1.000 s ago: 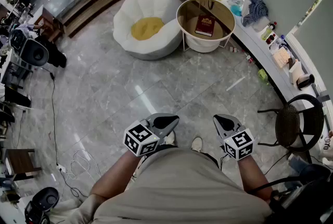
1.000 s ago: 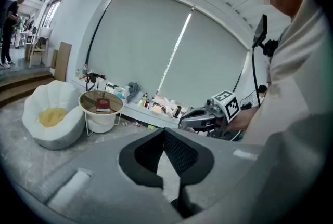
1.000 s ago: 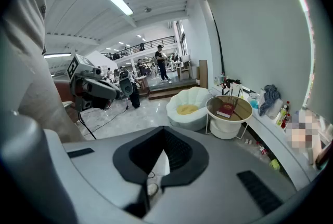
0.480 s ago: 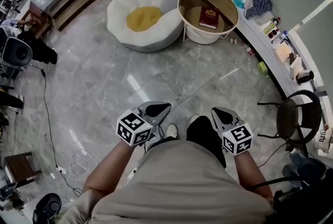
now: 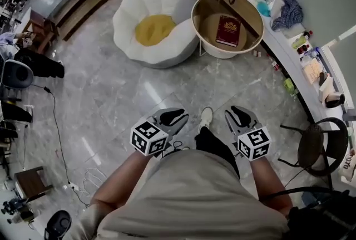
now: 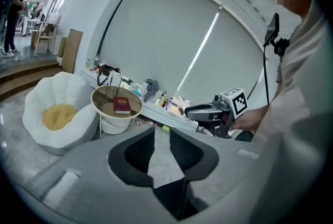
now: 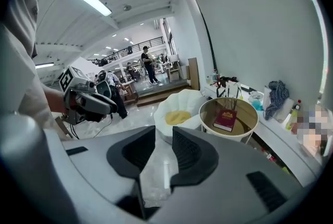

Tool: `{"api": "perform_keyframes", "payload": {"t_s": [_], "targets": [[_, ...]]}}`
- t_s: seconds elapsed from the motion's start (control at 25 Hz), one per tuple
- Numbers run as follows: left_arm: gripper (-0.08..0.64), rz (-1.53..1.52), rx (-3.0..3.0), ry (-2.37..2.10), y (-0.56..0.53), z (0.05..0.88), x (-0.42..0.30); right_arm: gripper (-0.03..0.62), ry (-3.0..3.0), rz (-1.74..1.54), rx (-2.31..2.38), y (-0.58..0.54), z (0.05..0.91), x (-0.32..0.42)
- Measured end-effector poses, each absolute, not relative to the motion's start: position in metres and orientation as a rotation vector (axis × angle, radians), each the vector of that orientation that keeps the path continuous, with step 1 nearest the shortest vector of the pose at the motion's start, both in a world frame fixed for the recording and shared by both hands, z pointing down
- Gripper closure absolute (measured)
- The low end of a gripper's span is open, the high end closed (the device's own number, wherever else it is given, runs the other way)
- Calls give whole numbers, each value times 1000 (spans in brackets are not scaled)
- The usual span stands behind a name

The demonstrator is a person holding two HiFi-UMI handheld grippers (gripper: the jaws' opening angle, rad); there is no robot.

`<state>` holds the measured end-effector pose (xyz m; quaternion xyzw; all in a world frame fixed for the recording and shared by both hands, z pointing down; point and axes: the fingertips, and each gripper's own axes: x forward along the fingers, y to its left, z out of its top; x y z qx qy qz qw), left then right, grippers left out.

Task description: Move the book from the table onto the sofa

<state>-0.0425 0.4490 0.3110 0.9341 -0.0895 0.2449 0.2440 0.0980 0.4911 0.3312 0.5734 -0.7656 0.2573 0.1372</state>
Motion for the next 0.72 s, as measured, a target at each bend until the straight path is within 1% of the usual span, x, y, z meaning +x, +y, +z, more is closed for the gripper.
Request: {"api": "perform_keyframes", "payload": {"t_s": [0.08,0.24,0.48,0.72], "targets": [[470,680,2542,-258,419,308,-20,476,-2232,748,1656,461,333,121],[448,686,2555,-317,356,305,21,457,-2223,781,1666,408,349,168],[448,688,2567,-231,300,315,73,457,-2148,825,1747,360,367,214],[448,693,2570,-79,235,332,110,458,-2022,923,1857,314,387,231]]}}
